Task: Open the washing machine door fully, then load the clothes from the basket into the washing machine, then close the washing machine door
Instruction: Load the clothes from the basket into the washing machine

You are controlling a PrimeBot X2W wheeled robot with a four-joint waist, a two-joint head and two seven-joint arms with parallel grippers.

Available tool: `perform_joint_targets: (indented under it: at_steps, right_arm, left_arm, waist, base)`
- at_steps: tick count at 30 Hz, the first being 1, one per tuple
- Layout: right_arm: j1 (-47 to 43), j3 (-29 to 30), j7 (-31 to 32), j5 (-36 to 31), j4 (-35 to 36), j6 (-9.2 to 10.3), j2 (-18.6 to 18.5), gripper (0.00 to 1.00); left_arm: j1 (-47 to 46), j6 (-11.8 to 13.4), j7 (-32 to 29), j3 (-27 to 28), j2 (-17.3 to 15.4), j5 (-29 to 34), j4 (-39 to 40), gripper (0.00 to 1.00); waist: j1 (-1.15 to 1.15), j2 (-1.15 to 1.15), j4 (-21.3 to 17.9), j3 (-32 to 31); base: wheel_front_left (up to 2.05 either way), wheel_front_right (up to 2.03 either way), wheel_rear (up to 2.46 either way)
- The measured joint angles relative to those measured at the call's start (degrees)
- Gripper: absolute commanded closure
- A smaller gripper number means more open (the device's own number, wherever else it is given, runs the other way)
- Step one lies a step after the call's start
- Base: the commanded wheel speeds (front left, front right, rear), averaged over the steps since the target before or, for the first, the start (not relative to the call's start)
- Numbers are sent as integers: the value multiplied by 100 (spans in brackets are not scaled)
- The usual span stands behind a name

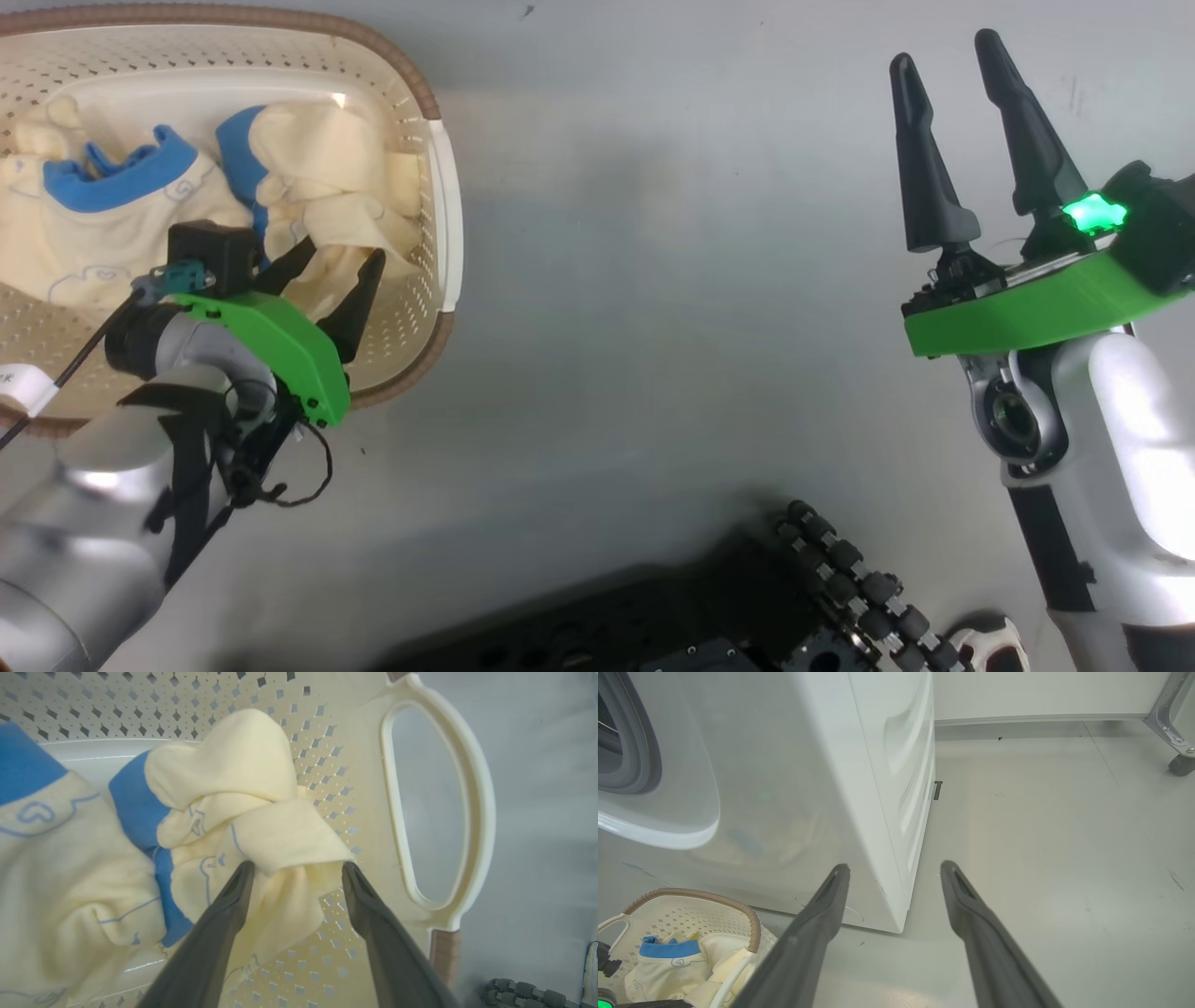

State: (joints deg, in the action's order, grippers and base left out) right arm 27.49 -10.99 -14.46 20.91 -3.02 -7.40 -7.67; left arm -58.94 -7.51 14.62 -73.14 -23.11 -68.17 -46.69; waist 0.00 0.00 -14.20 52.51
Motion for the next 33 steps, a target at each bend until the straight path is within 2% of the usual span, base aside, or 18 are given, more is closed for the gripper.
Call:
perform_joint_targets:
  at_steps: [8, 9, 10, 11, 23, 27, 33]
  right_arm:
    - [-1, -107, 0, -33, 123, 0, 4, 0]
    - [-2, -122, 0, -33, 147, 0, 4, 0]
    - [-3, -134, 0, -33, 172, 0, 4, 0]
    - [-5, -142, -1, -33, 190, 0, 4, 0]
    - [-66, 2, -18, -76, 231, 0, 4, 0]
    - [-150, 23, -19, -76, 196, 0, 4, 0]
    - [-255, 60, -18, -64, 73, 0, 2, 0]
  left_arm:
    - [-102, 0, -89, -92, 0, -48, -158, 0]
    - [-104, 0, -131, -96, -2, -51, -163, 25]
    - [-104, 0, -171, -99, -4, -59, -164, 80]
    - [-105, 0, -183, -100, -8, -59, -164, 100]
    - [-96, 0, -96, -112, -3, -154, -225, 100]
    - [-46, 0, -43, -104, -1, -354, -235, 100]
    - [320, 0, -43, 486, -3, -212, -20, 100]
  waist:
    - [0, 0, -148, 66]
    - [0, 0, -165, 71]
    - [0, 0, -179, 75]
    - [0, 0, -191, 79]
    - [0, 0, -132, -141]
    - [0, 0, -55, -353]
    - [0, 0, 80, -788]
  base:
    - [0, 0, 0]
    - [0, 0, 0]
    - [0, 0, 0]
    - [0, 0, 0]
    - [0, 0, 0]
    - [0, 0, 0]
    - [0, 0, 0]
